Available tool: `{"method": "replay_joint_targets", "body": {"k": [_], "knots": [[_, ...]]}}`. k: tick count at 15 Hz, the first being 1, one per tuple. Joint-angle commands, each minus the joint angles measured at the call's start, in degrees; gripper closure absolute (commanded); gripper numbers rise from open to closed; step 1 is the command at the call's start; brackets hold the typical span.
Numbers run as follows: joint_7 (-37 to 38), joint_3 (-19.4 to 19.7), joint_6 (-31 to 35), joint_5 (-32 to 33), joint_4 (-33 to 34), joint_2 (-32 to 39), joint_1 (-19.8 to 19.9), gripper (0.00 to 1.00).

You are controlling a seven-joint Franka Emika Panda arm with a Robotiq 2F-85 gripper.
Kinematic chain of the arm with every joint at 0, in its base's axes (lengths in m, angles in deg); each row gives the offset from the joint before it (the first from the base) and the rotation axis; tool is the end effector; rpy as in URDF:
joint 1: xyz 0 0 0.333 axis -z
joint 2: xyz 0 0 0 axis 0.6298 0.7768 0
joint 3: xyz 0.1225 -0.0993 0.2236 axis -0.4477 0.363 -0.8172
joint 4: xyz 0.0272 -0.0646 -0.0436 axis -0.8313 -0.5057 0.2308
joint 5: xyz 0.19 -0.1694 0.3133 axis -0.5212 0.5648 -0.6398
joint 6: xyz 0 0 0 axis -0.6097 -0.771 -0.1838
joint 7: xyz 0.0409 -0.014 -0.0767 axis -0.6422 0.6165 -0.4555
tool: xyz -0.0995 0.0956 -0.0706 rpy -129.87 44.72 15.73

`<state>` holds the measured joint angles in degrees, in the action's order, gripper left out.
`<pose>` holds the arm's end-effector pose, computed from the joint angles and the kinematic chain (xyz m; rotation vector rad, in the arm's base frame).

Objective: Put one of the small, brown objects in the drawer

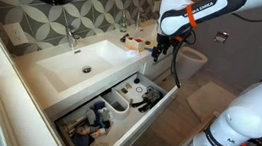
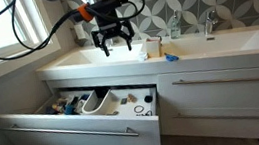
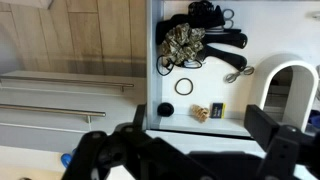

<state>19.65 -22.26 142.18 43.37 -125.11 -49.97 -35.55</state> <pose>0.4709 -0.0526 0.3014 2.9682 0.2289 0.0505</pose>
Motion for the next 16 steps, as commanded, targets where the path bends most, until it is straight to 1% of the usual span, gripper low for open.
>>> {"method": "replay_joint_targets", "body": {"k": [1, 7, 8, 11, 16], "knots": [[0.06, 0.29, -0.13, 0.07, 0.07, 0.00, -0.32, 0.00], [0.06, 0.29, -0.13, 0.07, 0.07, 0.00, -0.32, 0.00], [0.42, 0.41, 1.82, 0.92, 0.45, 0.32, 0.06, 0.00], [0.00, 0.96, 2.92, 0.66, 3.13, 1.60, 0.39, 0.00], [-1.83, 2.61, 2.05, -1.57, 11.06, 5.90, 0.23, 0.00]]}}
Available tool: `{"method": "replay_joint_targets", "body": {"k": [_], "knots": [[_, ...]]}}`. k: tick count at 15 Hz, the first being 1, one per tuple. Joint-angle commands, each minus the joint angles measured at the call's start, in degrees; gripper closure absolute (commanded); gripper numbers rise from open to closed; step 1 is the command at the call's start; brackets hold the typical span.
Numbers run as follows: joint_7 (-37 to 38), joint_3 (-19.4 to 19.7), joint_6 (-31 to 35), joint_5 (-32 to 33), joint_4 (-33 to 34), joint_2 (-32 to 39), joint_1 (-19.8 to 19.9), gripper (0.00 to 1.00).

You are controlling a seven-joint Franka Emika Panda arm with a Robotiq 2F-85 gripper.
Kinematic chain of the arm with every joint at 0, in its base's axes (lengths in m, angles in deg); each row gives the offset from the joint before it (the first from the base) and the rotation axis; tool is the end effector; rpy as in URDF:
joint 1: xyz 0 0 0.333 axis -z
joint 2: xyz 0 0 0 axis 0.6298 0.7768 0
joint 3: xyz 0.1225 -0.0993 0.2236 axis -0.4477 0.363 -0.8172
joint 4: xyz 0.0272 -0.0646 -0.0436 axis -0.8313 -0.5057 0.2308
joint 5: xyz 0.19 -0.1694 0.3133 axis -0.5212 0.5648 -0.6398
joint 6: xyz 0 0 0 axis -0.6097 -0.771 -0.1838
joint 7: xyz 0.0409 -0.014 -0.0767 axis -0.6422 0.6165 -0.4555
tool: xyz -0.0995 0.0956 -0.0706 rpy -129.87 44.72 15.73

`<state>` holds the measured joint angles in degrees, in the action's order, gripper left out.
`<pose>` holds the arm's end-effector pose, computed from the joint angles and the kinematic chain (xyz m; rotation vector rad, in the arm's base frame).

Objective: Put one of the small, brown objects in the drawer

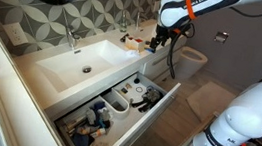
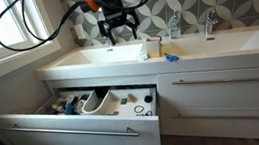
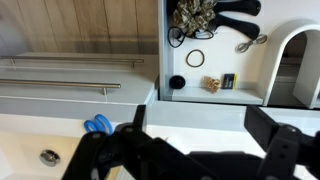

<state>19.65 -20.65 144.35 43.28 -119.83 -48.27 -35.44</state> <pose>0.5017 -0.0690 0.3343 2.9593 0.1794 0.1956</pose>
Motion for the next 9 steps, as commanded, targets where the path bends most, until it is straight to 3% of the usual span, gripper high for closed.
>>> {"method": "replay_joint_targets", "body": {"k": [1, 9], "knots": [[-2.03, 1.25, -0.08, -1.80, 7.53, 5.33, 0.10, 0.00], [-3.86, 1.21, 0.79, -9.01, 20.36, 15.41, -0.39, 0.00]]}}
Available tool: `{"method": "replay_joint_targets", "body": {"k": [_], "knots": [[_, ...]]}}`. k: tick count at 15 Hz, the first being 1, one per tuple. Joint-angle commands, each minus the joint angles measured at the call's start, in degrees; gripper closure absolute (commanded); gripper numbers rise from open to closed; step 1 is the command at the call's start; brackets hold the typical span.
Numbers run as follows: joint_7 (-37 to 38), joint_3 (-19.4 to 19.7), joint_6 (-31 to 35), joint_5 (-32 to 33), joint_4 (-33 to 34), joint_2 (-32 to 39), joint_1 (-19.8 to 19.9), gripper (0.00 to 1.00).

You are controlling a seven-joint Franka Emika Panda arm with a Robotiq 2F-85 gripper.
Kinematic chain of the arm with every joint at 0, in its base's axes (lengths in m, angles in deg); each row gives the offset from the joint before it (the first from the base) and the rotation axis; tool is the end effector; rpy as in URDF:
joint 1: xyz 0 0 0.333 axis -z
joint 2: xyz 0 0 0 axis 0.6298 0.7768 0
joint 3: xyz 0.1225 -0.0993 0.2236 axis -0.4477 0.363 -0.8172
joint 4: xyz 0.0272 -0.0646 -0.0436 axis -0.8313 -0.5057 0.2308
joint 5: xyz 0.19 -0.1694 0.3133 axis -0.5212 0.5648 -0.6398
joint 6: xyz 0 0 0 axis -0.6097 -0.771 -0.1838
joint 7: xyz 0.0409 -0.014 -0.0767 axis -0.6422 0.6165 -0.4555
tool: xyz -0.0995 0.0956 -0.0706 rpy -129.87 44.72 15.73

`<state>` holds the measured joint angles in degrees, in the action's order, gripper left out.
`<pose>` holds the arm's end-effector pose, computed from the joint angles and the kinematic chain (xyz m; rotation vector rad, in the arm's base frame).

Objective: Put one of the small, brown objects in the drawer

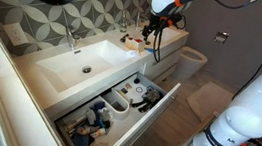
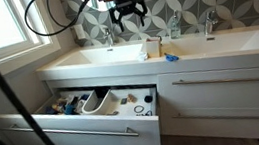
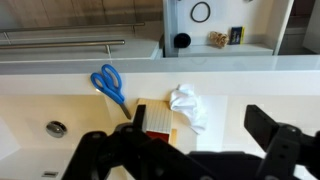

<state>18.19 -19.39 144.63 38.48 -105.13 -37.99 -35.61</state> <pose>0.5715 -0.0838 0.3649 2.9933 0.1086 0.3254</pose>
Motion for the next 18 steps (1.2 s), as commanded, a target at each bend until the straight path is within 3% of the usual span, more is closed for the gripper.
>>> {"method": "replay_joint_targets", "body": {"k": [1, 3, 10, 18], "knots": [[-2.27, -0.19, 1.54, -5.00, 6.67, 6.37, -0.12, 0.00], [-0.88, -0.38, 1.44, -3.31, 4.01, 4.00, 0.07, 0.00], [-0.90, -0.45, 2.89, -4.10, 6.22, 6.87, 0.14, 0.00], [-2.62, -0.69, 8.85, -7.02, 12.64, 14.51, 1.15, 0.00]]}}
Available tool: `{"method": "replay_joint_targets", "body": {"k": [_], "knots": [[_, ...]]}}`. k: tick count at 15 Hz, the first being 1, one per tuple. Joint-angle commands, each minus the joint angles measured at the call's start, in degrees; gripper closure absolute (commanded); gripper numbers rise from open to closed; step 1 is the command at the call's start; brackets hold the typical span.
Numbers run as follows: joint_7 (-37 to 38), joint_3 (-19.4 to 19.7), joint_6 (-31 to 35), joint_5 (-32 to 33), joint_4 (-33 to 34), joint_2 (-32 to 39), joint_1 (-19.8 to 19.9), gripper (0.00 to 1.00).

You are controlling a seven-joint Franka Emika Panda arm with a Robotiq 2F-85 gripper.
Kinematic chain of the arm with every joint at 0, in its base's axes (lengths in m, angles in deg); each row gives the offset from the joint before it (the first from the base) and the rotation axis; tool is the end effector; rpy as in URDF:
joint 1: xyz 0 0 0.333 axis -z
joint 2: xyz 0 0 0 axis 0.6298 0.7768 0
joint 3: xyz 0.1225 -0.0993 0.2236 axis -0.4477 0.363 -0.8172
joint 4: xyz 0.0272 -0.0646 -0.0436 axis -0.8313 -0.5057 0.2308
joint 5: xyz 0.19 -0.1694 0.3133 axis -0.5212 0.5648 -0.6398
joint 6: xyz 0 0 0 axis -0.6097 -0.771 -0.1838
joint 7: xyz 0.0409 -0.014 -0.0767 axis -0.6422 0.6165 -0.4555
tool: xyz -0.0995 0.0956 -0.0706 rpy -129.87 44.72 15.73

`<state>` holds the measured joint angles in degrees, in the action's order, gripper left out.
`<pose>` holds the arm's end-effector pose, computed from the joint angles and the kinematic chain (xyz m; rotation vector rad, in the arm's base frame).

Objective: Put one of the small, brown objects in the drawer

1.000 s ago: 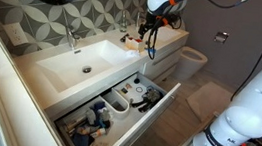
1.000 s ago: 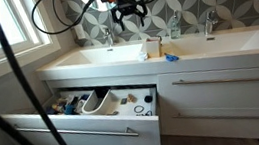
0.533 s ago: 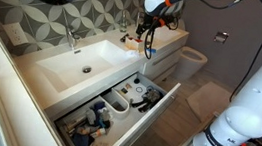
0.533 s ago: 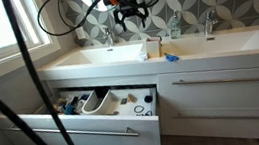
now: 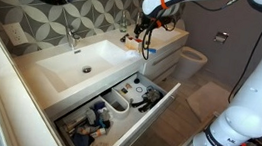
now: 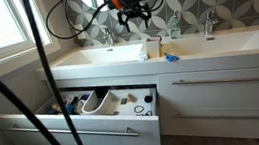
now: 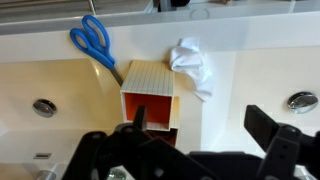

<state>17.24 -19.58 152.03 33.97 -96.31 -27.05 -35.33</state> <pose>0.6298 -0.0865 0.3442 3.0124 0.0723 0.4778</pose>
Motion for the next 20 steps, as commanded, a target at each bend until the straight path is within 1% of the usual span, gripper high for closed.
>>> {"method": "replay_joint_targets", "body": {"k": [1, 11, 12, 14, 18, 20], "knots": [[-1.96, -0.71, 1.41, -3.59, 4.74, 4.52, 1.08, 0.00], [-3.43, -2.24, 1.04, -10.14, 12.65, 12.89, 3.60, 0.00], [-3.59, -2.52, 1.12, -10.76, 13.21, 13.63, 3.93, 0.14], [-3.84, -2.91, 1.38, -11.44, 14.37, 15.12, 4.41, 0.34], [-3.31, -3.14, 1.08, -11.05, 16.14, 17.45, 4.81, 0.62], [-3.03, -3.14, 0.88, -10.80, 16.85, 18.41, 4.94, 0.69]]}}
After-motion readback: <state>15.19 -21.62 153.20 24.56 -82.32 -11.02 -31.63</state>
